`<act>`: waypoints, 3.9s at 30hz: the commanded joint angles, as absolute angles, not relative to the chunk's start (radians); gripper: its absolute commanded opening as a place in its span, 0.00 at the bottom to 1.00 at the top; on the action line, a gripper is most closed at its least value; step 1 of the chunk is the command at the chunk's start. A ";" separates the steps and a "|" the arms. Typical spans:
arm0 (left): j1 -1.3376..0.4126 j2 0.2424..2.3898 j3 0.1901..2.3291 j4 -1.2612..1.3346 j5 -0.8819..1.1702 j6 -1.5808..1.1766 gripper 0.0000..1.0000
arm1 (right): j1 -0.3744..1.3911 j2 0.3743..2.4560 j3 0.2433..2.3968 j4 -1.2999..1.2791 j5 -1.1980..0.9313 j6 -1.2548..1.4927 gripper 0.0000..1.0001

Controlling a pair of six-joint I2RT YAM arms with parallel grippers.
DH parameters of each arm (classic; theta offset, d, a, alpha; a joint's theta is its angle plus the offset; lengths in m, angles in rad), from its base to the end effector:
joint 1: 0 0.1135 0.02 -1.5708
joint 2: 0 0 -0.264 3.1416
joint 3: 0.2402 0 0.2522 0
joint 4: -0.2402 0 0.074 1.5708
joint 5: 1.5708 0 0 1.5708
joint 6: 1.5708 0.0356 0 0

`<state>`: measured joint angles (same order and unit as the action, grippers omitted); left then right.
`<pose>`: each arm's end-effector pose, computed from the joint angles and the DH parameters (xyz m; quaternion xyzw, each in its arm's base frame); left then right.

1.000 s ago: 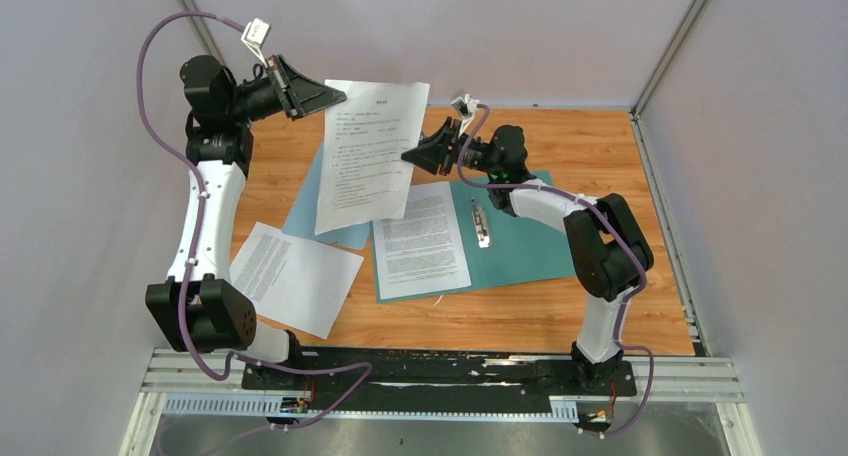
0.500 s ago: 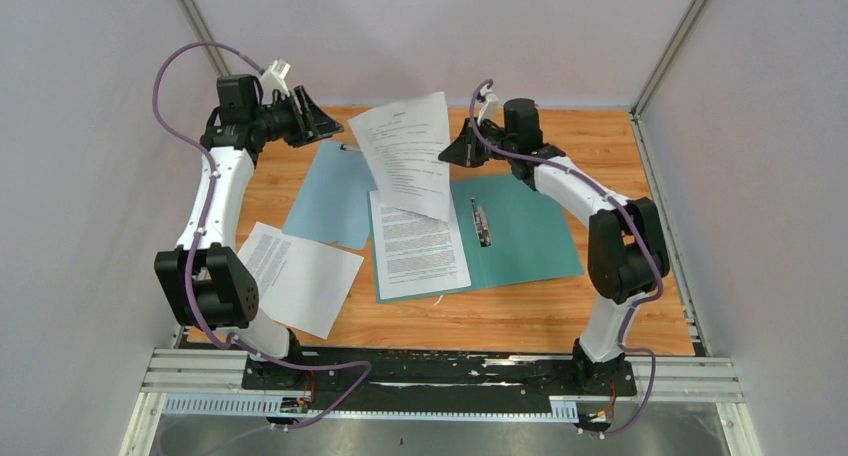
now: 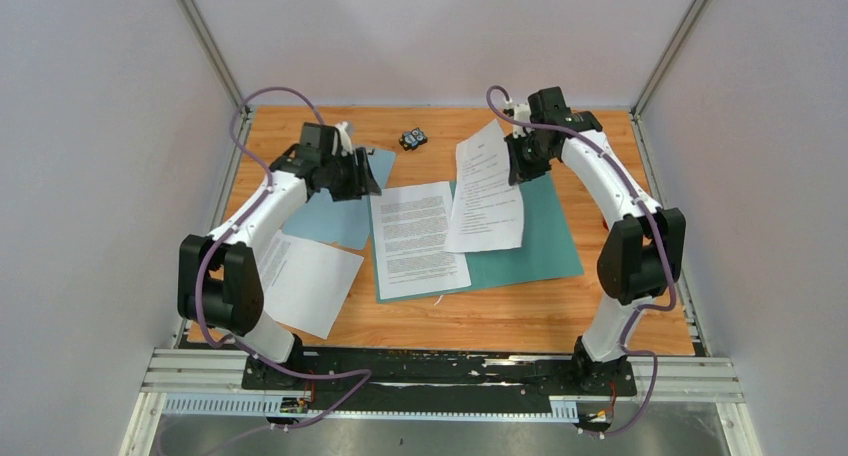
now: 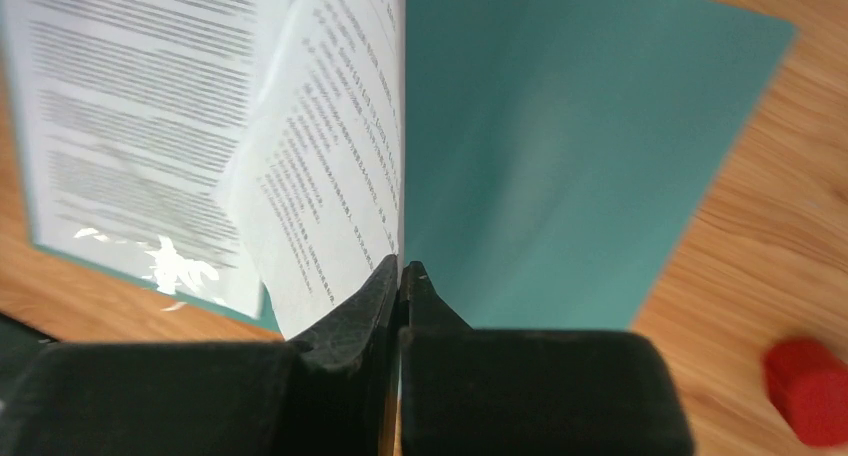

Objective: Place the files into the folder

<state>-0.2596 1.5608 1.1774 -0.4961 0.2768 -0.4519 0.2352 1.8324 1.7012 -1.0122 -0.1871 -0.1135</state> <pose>0.3222 -0.0957 0.2581 -0.0429 0.9320 -0.2386 0.2693 0.3720 0.0960 0.2968 -0.1883 0.9548 0.1040 0.2052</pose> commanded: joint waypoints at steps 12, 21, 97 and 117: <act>-0.394 1.669 1.077 -0.349 0.030 -0.475 0.58 | 0.186 2.041 1.712 -1.012 0.190 -0.413 0.00; -0.393 1.694 1.089 -0.352 0.030 -0.471 0.58 | 0.169 2.020 1.710 -0.997 0.195 -0.408 0.00; -0.393 1.712 1.111 -0.381 0.053 -0.483 0.59 | 0.047 1.990 1.598 -0.949 -0.091 -0.310 0.01; -0.393 1.687 1.118 -0.376 0.083 -0.483 0.59 | 0.047 1.939 1.712 -1.054 -0.087 -0.215 0.44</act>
<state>-0.3923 1.7252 1.0821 -0.3851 0.0696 -0.4740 0.0429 2.0247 1.6619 -1.0122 -0.0677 -0.2630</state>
